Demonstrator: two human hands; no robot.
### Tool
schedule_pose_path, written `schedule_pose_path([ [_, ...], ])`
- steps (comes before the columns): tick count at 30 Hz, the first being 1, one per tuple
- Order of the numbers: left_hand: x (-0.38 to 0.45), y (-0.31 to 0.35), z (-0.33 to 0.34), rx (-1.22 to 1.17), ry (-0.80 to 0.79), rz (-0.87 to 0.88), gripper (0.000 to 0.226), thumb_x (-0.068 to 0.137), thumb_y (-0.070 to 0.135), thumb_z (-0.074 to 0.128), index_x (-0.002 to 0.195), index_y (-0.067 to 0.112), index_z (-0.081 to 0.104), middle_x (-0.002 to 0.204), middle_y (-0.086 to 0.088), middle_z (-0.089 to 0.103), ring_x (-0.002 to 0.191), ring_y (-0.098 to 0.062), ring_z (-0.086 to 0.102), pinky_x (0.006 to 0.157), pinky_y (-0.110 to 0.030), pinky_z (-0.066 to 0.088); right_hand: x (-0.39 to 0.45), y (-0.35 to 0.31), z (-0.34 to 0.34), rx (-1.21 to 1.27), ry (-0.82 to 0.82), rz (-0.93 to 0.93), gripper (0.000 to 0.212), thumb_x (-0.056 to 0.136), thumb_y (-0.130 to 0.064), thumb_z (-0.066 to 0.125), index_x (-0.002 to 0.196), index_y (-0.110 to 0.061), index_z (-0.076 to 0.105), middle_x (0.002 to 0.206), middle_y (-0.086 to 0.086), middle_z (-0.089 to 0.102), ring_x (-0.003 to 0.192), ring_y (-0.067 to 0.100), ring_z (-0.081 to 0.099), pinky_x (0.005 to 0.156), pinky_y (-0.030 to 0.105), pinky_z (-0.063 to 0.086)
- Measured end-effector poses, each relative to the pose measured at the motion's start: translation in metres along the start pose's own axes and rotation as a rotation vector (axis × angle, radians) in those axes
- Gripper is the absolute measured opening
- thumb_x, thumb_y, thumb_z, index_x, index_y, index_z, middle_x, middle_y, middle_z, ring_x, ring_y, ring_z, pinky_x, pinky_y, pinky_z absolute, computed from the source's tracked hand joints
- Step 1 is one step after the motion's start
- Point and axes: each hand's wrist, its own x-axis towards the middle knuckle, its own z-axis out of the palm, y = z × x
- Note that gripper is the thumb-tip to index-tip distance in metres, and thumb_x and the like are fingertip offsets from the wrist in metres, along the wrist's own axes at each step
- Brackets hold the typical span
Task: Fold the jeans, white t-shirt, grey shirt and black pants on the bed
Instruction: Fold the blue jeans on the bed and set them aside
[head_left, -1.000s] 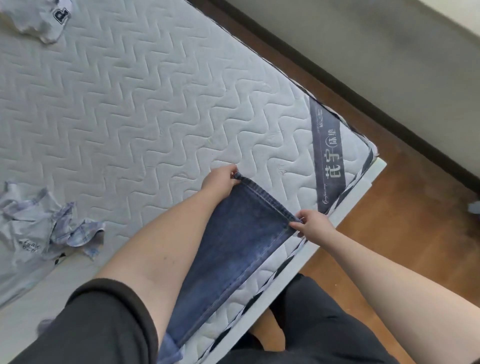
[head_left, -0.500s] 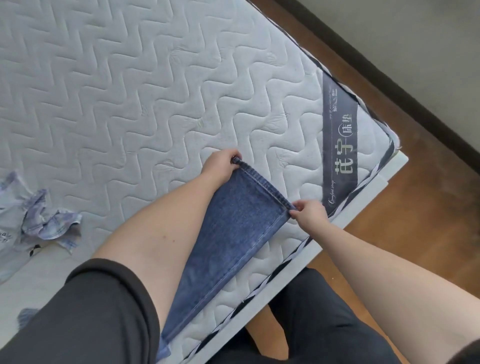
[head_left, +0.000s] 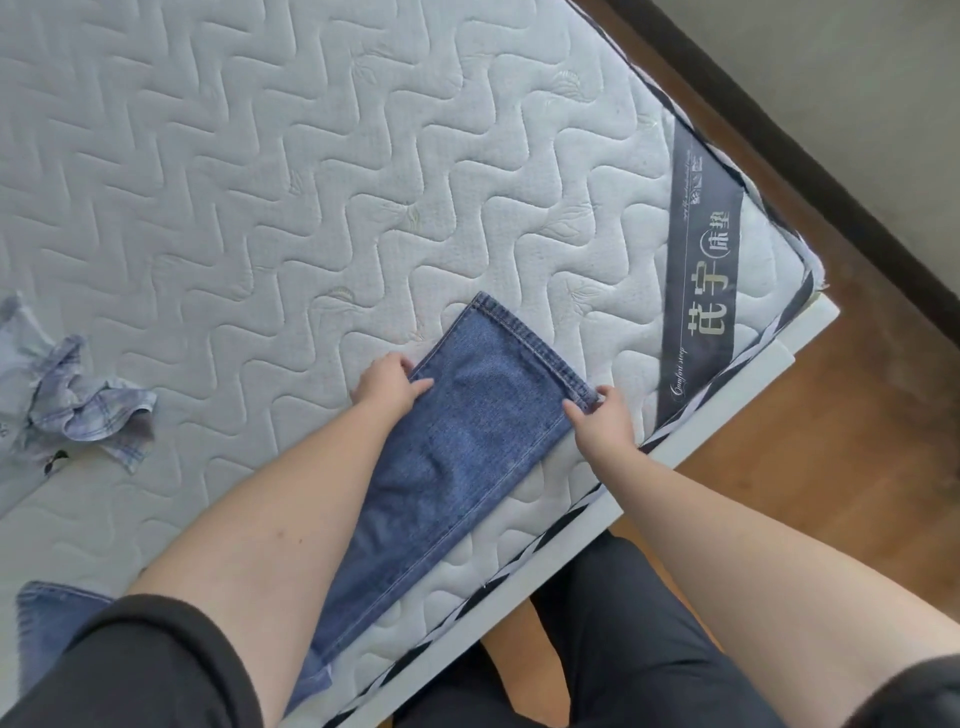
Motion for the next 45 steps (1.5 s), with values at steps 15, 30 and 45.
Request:
schedule_pose_path([
  [15,-0.004,-0.020,0.015,-0.183,0.136,0.124,0.033,0.086,0.028,0.072,0.115,0.019,0.060,0.112,-0.004,0.065,0.104,-0.026,0.061,0.090,-0.038,0.048,0.015,0.006,-0.010,-0.273,0.241,-0.131,0.036,0.091,-0.031,0.061,0.124,-0.018,0.054,0.121,0.005,0.061,0.111,0.025,0.056,0.095,0.039,0.044],
  [30,-0.015,-0.104,0.026,-0.218,0.095,0.084,0.046,0.073,0.028,0.085,0.110,0.022,0.059,0.107,0.004,0.063,0.102,-0.019,0.060,0.090,-0.039,0.048,0.070,-0.142,0.064,-0.453,-0.061,-0.481,0.021,0.085,-0.031,0.073,0.093,-0.023,0.055,0.089,-0.005,0.059,0.096,0.025,0.059,0.073,0.031,0.037],
  [45,-0.010,-0.144,0.028,-0.096,0.374,0.134,0.009,0.096,0.024,0.057,0.101,0.020,0.062,0.105,0.000,0.065,0.098,-0.026,0.057,0.079,-0.036,0.035,0.018,-0.124,0.086,-0.566,0.316,-0.685,0.041,0.091,-0.015,0.053,0.131,-0.018,0.052,0.134,0.008,0.050,0.125,0.031,0.041,0.101,0.039,0.027],
])
